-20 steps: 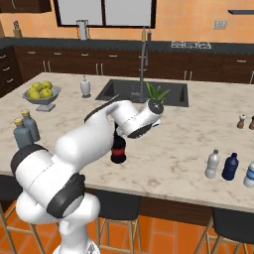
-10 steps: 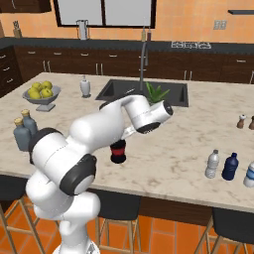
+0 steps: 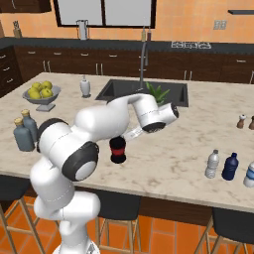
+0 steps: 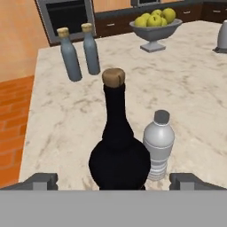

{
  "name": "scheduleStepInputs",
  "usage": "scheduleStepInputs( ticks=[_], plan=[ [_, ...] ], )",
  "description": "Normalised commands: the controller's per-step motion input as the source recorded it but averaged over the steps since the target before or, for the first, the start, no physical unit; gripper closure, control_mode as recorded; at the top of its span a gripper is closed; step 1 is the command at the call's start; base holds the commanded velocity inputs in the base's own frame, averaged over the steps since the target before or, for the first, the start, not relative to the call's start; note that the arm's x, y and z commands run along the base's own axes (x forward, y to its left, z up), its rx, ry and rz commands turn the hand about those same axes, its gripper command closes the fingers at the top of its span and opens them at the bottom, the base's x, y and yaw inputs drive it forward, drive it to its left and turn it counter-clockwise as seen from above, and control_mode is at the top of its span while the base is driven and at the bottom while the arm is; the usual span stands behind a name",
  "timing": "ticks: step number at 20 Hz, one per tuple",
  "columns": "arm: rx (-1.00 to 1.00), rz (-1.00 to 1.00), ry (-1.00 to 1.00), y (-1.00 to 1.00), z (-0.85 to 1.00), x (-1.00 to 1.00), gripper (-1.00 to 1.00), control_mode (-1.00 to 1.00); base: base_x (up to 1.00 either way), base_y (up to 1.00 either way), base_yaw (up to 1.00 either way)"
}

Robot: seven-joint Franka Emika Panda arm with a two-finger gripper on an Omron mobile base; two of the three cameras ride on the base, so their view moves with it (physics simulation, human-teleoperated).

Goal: Move the plastic bottles in the middle to the plastics group, and the glass bottles in the middle to the glass group.

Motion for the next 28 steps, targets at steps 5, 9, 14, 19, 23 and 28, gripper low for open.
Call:
scheduleStepInputs(
  ticks=[5, 9, 14, 19, 23, 28],
  plan=[
    [0.00, 0.00, 0.00, 0.16, -0.03, 0.01, -1.00, -1.00, 0.00, 0.00, 0.00],
    [0.00, 0.00, 0.00, 0.14, -0.02, 0.00, -1.00, -1.00, 0.00, 0.00, 0.00],
    [0.00, 0.00, 0.00, 0.01, -0.19, 0.03, -1.00, -1.00, 0.00, 0.00, 0.00],
    [0.00, 0.00, 0.00, 0.10, -0.14, 0.00, -1.00, -1.00, 0.00, 0.00, 0.00],
    [0.00, 0.00, 0.00, 0.13, -0.04, 0.14, -1.00, -1.00, 0.00, 0.00, 0.00],
    [0.00, 0.00, -0.01, 0.13, 0.00, 0.15, -1.00, -1.00, 0.00, 0.00, 0.00]
  ],
)
